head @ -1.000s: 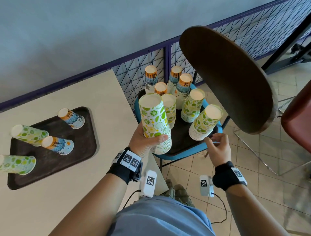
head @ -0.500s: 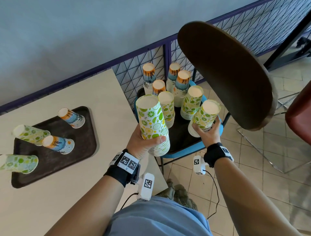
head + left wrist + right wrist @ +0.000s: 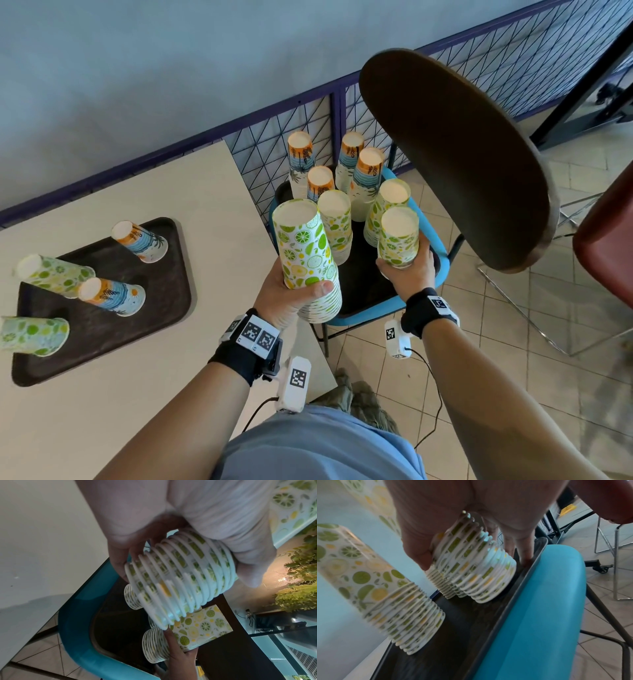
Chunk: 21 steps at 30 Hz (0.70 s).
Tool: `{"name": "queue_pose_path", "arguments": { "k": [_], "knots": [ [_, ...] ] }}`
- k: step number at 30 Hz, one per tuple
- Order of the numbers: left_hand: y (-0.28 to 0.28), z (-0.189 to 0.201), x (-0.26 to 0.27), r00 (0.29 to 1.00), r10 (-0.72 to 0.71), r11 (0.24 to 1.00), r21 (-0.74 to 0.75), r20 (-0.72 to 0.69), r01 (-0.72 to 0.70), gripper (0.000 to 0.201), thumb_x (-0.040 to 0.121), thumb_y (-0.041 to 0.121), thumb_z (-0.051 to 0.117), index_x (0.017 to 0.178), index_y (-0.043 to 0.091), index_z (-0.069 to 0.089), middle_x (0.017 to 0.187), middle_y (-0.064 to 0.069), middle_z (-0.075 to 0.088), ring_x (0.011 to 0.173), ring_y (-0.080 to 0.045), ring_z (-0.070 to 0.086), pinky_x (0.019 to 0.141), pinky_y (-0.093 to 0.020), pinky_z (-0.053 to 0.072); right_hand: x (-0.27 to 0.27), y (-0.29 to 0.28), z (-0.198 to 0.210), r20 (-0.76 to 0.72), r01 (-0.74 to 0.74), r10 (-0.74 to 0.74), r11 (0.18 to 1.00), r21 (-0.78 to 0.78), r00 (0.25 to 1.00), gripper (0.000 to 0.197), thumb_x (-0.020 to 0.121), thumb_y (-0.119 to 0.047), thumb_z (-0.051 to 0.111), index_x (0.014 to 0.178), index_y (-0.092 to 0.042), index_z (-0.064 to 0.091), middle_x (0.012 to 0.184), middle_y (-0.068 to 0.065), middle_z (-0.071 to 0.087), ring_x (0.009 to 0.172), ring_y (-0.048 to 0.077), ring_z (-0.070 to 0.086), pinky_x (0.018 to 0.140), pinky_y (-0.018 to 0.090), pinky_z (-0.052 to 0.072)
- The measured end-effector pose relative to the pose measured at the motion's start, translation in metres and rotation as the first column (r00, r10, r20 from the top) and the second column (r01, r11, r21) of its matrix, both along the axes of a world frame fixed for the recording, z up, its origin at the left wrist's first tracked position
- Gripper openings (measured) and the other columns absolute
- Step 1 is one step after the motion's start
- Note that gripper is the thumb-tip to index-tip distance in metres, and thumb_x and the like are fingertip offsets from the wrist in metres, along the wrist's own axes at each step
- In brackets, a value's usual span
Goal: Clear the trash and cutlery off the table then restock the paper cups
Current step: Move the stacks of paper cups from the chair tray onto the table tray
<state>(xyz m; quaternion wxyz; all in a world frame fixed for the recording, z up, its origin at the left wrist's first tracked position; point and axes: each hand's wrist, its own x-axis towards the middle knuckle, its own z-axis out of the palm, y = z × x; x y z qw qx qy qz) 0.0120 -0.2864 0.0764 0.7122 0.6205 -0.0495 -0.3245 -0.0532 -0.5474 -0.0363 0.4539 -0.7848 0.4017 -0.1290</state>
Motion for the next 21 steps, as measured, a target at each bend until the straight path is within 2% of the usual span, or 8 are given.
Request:
{"name": "queue_pose_path", "arguments": {
  "k": [3, 5, 8, 10, 14, 15, 19, 21],
  "knots": [
    [0.003, -0.005, 0.001, 1.0, 0.016, 1.0, 0.002, 0.008, -0.016, 0.066, 0.072, 0.004, 0.084, 0.133, 0.006, 0.059, 0.125, -0.016, 0.073, 0.114, -0.03, 0.072, 0.085, -0.036, 0.061, -0.001, 0.0, -0.001, -0.003, 0.009, -0.009, 1.0, 0.001, 1.0, 0.097, 0.065, -0.048, 0.087, 0.146, -0.033, 0.035, 0.14, 0.0, 0.05, 0.128, 0.024, 0.049, 0.102, 0.034, 0.041],
    [0.006, -0.006, 0.002, 1.0, 0.03, 1.0, 0.0, 0.007, -0.03, 0.064, 0.073, 0.001, 0.081, 0.133, 0.004, 0.059, 0.124, -0.017, 0.073, 0.113, -0.029, 0.072, 0.084, -0.034, 0.061, -0.002, 0.002, -0.001, 0.011, 0.025, -0.025, 1.0, 0.014, 1.0, 0.096, 0.063, -0.049, 0.088, 0.143, -0.033, 0.038, 0.138, -0.001, 0.051, 0.128, 0.025, 0.05, 0.107, 0.043, 0.045],
    [0.011, -0.005, 0.001, 0.999, 0.027, 1.0, -0.005, 0.017, -0.027, 0.061, 0.073, 0.002, 0.08, 0.131, 0.005, 0.061, 0.121, -0.013, 0.075, 0.111, -0.027, 0.073, 0.084, -0.034, 0.061, -0.009, 0.004, 0.004, 0.068, 0.033, -0.037, 0.998, 0.057, 0.997, 0.093, 0.058, -0.054, 0.089, 0.135, -0.037, 0.041, 0.134, -0.005, 0.056, 0.125, 0.021, 0.056, 0.105, 0.051, 0.05],
    [0.017, -0.005, 0.002, 0.999, 0.042, 0.999, -0.011, 0.015, -0.042, 0.058, 0.072, 0.003, 0.083, 0.127, 0.01, 0.063, 0.118, -0.01, 0.076, 0.11, -0.026, 0.074, 0.083, -0.033, 0.061, -0.013, 0.011, 0.011, 0.144, 0.012, -0.028, 0.994, 0.107, 0.989, 0.087, 0.059, -0.049, 0.092, 0.131, -0.04, 0.044, 0.131, -0.01, 0.06, 0.121, 0.015, 0.06, 0.102, 0.048, 0.053],
    [0.038, -0.003, 0.008, 0.996, 0.092, 0.995, -0.029, 0.011, -0.092, 0.062, 0.063, 0.018, 0.088, 0.121, 0.019, 0.067, 0.116, -0.007, 0.077, 0.109, -0.025, 0.074, 0.082, -0.036, 0.061, -0.022, 0.037, 0.037, 0.258, -0.111, 0.057, 0.973, 0.201, 0.965, 0.08, 0.069, -0.024, 0.094, 0.132, -0.034, 0.046, 0.122, -0.02, 0.064, 0.109, -0.01, 0.062, 0.098, 0.034, 0.053],
    [0.046, -0.002, 0.01, 0.994, 0.112, 0.993, -0.033, 0.012, -0.111, 0.062, 0.062, 0.019, 0.088, 0.12, 0.021, 0.067, 0.116, -0.007, 0.077, 0.109, -0.025, 0.074, 0.082, -0.036, 0.061, -0.022, 0.045, 0.043, 0.276, -0.149, 0.089, 0.968, 0.204, 0.957, 0.079, 0.069, -0.023, 0.094, 0.132, -0.035, 0.046, 0.123, -0.019, 0.065, 0.109, -0.009, 0.062, 0.097, 0.032, 0.052],
    [0.086, -0.006, 0.019, 0.978, 0.208, 0.978, -0.01, 0.006, -0.208, 0.064, 0.059, 0.022, 0.09, 0.118, 0.027, 0.069, 0.117, -0.005, 0.077, 0.109, -0.025, 0.074, 0.086, -0.043, 0.061, -0.012, 0.084, 0.064, 0.374, -0.318, 0.227, 0.926, 0.202, 0.899, 0.078, 0.071, -0.019, 0.093, 0.131, -0.042, 0.049, 0.131, -0.009, 0.067, 0.122, 0.008, 0.063, 0.099, 0.035, 0.052],
    [0.112, -0.007, 0.022, 0.96, 0.281, 0.96, 0.015, -0.007, -0.281, 0.063, 0.057, 0.023, 0.091, 0.115, 0.031, 0.07, 0.115, -0.004, 0.078, 0.108, -0.024, 0.075, 0.089, -0.049, 0.06, -0.001, 0.111, 0.074, 0.386, -0.386, 0.293, 0.902, 0.191, 0.875, 0.076, 0.07, -0.023, 0.094, 0.129, -0.04, 0.05, 0.129, -0.005, 0.067, 0.121, 0.009, 0.064, 0.1, 0.037, 0.053]
  ]
}}
